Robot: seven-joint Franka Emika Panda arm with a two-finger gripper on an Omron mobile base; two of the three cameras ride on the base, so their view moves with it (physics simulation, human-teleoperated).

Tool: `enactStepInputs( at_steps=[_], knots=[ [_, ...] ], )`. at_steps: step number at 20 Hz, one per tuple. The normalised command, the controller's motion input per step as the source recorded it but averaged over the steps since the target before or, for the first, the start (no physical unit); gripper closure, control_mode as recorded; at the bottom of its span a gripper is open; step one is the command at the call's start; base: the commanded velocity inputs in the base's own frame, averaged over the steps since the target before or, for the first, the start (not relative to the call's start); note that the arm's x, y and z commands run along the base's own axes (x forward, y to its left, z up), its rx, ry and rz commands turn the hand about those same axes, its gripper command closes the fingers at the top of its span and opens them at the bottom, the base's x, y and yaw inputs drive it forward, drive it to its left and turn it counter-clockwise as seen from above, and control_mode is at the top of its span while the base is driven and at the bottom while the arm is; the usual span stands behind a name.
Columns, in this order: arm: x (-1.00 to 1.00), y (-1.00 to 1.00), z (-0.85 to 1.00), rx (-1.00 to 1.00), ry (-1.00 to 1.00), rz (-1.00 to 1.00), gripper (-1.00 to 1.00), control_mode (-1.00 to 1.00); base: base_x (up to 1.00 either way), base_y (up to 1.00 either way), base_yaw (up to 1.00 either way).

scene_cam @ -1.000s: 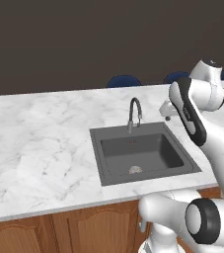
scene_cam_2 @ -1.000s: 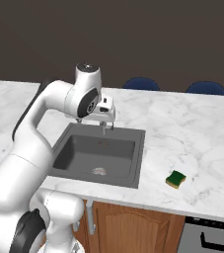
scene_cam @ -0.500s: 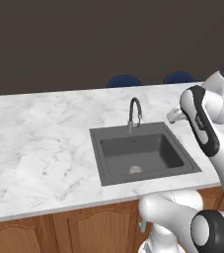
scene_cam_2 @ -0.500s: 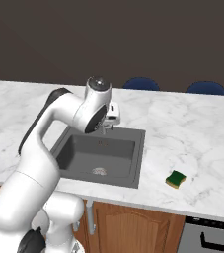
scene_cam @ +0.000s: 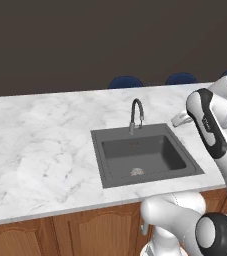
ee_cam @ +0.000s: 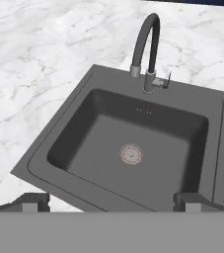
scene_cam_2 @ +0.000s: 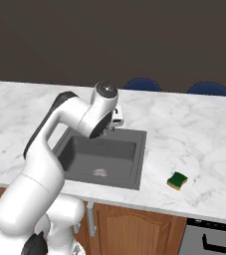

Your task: Soak the sponge with water for a few seconds and then drop it inside the sink.

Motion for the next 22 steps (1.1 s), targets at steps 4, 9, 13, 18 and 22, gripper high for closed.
enactStepInputs(
  at_steps=[4,9,13,18,22],
  knots=[
    [0.15,0.00,0.00,0.00,0.03,0.02,-1.00,-1.00,0.00,0.00,0.00],
    [0.23,0.00,-0.04,0.00,0.00,0.00,-1.00,-1.00,0.00,0.00,0.00],
    [0.26,0.00,-0.20,0.00,0.00,0.00,-1.00,-1.00,0.00,0.00,0.00],
    [0.27,0.00,-0.30,0.00,0.00,0.00,-1.00,-1.00,0.00,0.00,0.00],
    [0.35,0.00,-0.29,0.00,0.00,0.00,-1.00,-1.00,0.00,0.00,0.00]
  ],
)
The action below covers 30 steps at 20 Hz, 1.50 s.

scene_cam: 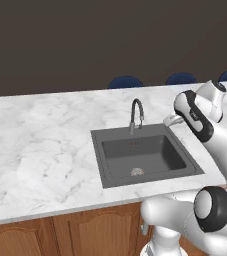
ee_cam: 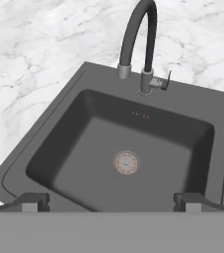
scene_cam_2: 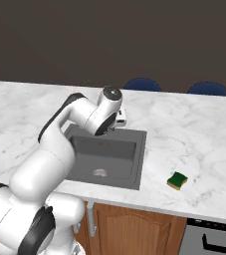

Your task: Soak the sponge with water for a few seconds and then drop it inside the sink.

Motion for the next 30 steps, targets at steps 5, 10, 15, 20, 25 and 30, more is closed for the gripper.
enactStepInputs(
  at_steps=[5,10,15,20,25,30],
  knots=[
    [0.32,-0.01,-0.21,0.00,0.00,0.00,-1.00,-1.00,0.00,0.00,0.00],
    [0.09,-0.13,-0.02,0.00,-0.06,0.00,-1.00,-1.00,0.00,0.00,0.00],
    [0.10,-0.12,0.00,0.03,-0.08,0.00,-1.00,-1.00,0.00,0.00,0.00],
    [0.21,-0.02,0.00,0.02,-0.08,0.00,-1.00,-1.00,0.00,0.00,0.00],
    [0.24,0.00,-0.01,0.04,-0.07,0.00,-1.00,-1.00,0.00,0.00,0.00],
    [0.09,0.00,0.00,0.08,-0.10,0.00,-1.00,-1.00,0.00,0.00,0.00]
  ],
)
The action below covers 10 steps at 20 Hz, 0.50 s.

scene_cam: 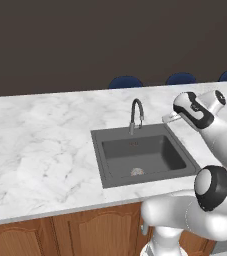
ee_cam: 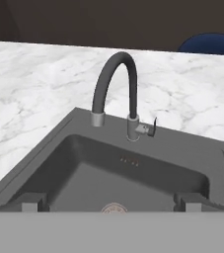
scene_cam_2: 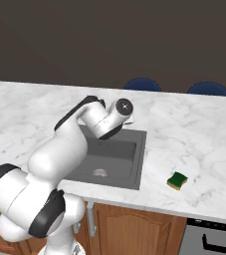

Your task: Soak the sponge with water for a few seconds and then drop it inside the sink.

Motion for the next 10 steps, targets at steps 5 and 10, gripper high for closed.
enactStepInputs(
  at_steps=[5,10],
  knots=[
    [0.06,0.00,-0.09,0.03,-0.08,0.03,-1.00,-1.00,0.00,0.00,0.00],
    [0.06,0.00,-0.09,0.00,-0.12,0.10,-1.00,-1.00,0.00,0.00,0.00]
  ],
)
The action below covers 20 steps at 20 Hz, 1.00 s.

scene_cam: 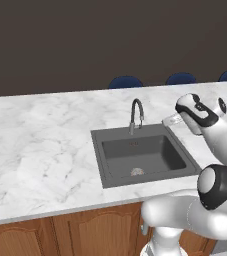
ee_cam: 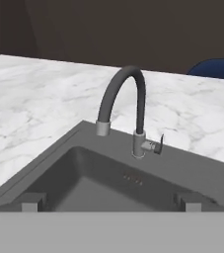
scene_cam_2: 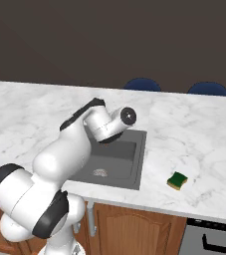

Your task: Soak the sponge with water for a few seconds and then drop it inside the sink.

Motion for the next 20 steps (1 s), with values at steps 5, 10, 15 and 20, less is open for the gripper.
enactStepInputs(
  at_steps=[5,10,15,20],
  knots=[
    [0.02,0.00,0.00,0.00,-0.13,0.11,-1.00,-1.00,0.00,0.00,0.00],
    [0.00,0.00,0.00,0.00,-0.13,0.19,-1.00,-1.00,0.00,0.00,0.00],
    [0.00,0.00,0.00,0.00,-0.10,0.23,-1.00,-1.00,0.00,0.00,0.00],
    [0.03,0.08,0.00,0.00,-0.05,0.17,-1.00,-1.00,0.00,0.00,0.00]
  ],
)
